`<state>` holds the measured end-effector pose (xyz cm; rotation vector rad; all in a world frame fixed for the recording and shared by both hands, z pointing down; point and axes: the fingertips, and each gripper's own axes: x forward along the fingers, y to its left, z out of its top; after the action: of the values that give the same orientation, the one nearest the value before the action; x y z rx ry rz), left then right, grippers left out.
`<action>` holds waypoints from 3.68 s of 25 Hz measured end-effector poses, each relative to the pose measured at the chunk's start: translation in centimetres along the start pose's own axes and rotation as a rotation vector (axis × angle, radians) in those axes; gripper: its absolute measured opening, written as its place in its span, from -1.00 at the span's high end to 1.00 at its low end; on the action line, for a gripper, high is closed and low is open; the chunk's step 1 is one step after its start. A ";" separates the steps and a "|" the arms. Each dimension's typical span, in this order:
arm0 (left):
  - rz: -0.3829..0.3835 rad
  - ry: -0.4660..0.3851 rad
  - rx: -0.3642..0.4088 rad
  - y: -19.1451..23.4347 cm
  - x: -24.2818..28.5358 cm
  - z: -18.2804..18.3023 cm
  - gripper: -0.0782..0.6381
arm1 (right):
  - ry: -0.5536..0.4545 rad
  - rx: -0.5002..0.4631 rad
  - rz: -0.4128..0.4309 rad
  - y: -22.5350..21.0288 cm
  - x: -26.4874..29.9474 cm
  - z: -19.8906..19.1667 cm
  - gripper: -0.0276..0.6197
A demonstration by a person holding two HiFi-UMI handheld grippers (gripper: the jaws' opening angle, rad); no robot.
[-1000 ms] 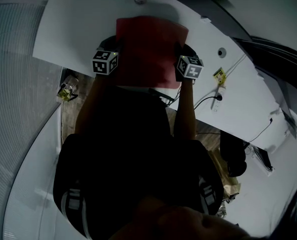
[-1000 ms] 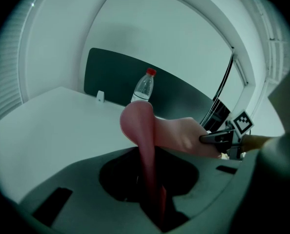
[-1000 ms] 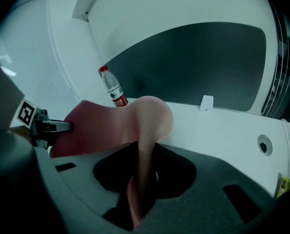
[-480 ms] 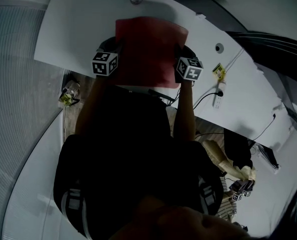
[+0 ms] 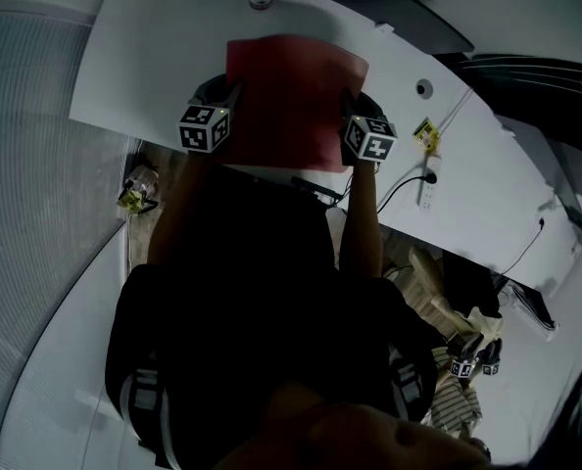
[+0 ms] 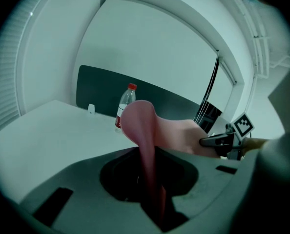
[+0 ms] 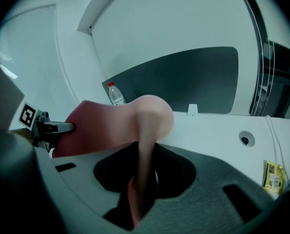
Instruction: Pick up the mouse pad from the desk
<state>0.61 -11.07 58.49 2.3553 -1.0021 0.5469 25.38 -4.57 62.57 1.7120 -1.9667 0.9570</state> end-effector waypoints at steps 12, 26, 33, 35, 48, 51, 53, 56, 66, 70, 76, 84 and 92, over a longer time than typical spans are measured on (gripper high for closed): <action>0.012 -0.058 0.049 -3.4 -1.7 0.8 0.63 | -0.079 0.010 0.018 -0.2 -3.5 0.0 0.68; -0.013 -0.094 0.092 -6.7 -3.2 2.3 0.64 | -0.150 0.016 0.007 -0.6 -7.1 0.6 0.70; -0.072 -0.093 0.108 -6.9 -3.2 2.9 0.65 | -0.165 0.009 -0.041 0.0 -8.3 0.7 0.71; -0.096 -0.093 0.115 -7.0 -3.2 3.1 0.65 | -0.177 0.008 -0.061 0.1 -8.9 0.9 0.72; -0.235 -0.124 0.187 -8.0 -5.0 5.7 0.65 | -0.263 0.005 -0.165 2.4 -12.6 2.8 0.74; -0.255 -0.141 0.206 -8.4 -5.4 6.5 0.65 | -0.271 0.009 -0.185 2.9 -13.5 3.2 0.75; -0.267 -0.151 0.214 -8.6 -5.6 6.9 0.65 | -0.282 0.009 -0.197 3.1 -14.0 3.5 0.75; -0.277 -0.169 0.223 -8.5 -5.9 7.5 0.65 | -0.301 0.011 -0.216 3.3 -14.5 3.7 0.75; -0.301 -0.256 0.240 -8.8 -7.6 11.6 0.66 | -0.393 0.009 -0.232 5.1 -16.6 6.5 0.75; -0.299 -0.295 0.268 -8.9 -8.6 13.3 0.66 | -0.430 -0.008 -0.241 5.9 -17.6 8.3 0.76; -0.300 -0.356 0.281 -8.9 -10.2 15.7 0.66 | -0.487 -0.028 -0.227 7.0 -19.2 10.6 0.76; -0.290 -0.448 0.310 -9.1 -13.0 18.6 0.66 | -0.584 -0.027 -0.189 9.3 -22.3 13.7 0.74; -0.272 -0.479 0.309 -9.5 -15.6 20.5 0.66 | -0.625 -0.026 -0.165 10.6 -24.1 14.6 0.74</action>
<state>0.91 -9.33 31.14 2.9236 -0.8076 0.0258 22.27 3.10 33.65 2.3133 -2.1175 0.3515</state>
